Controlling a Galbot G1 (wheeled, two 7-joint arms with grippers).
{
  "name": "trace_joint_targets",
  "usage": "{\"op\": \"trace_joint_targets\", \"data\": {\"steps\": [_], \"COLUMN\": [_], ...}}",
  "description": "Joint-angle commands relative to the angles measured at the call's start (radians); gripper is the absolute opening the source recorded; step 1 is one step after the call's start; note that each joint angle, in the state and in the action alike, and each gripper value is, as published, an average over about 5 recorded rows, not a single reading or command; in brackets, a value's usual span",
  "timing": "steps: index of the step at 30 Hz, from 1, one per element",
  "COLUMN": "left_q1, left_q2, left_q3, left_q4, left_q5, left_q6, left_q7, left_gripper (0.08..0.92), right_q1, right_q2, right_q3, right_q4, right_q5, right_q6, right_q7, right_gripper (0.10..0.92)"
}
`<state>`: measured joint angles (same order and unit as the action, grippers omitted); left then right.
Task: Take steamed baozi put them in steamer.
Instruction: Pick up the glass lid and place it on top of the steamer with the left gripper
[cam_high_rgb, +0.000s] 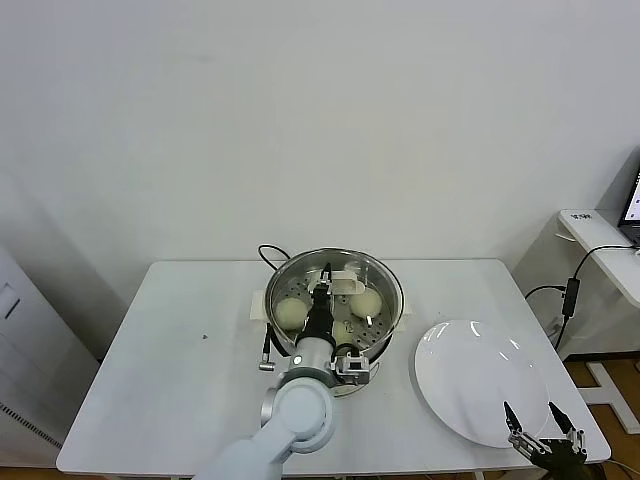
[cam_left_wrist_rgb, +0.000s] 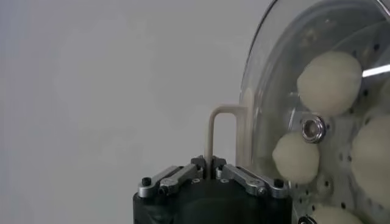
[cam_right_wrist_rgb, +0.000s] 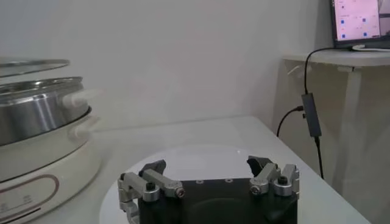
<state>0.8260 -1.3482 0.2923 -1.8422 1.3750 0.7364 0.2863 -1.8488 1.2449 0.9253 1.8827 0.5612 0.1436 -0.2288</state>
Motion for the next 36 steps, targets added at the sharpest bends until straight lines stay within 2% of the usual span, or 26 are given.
{"op": "trace_joint_targets", "data": {"steps": [1,24,27,36], "left_q1": [-0.026,0.004,0.016,0.086], "left_q2": [-0.030,-0.027,-0.019,0.058], "left_q3": [-0.015,-0.023,-0.024,-0.027], "left_q4": [0.078,0.084,0.046,-0.151], "left_q5": [0.000,-0.012,-0.053,-0.313], "left_q6": [0.049,0.049,0.049,0.049], "left_q7": [-0.023,-0.072,-0.081,-0.152], "left_gripper": [0.126,0.130,0.177,0.433], "right_q1": [-0.003,0.000,0.002,0.025], "right_q2": [0.006,0.007,0.001,-0.026], "right_q3": [0.001,-0.012,-0.016,-0.044], "right_q4": [-0.002,0.012,0.011,-0.002], "right_q5": [0.000,0.003,0.005,0.005], "right_q6": [0.005,0.008,0.006,-0.009], "right_q7": [-0.005,-0.003,-0.006,-0.009], "right_gripper": [0.823,0.823,0.823,0.823]}}
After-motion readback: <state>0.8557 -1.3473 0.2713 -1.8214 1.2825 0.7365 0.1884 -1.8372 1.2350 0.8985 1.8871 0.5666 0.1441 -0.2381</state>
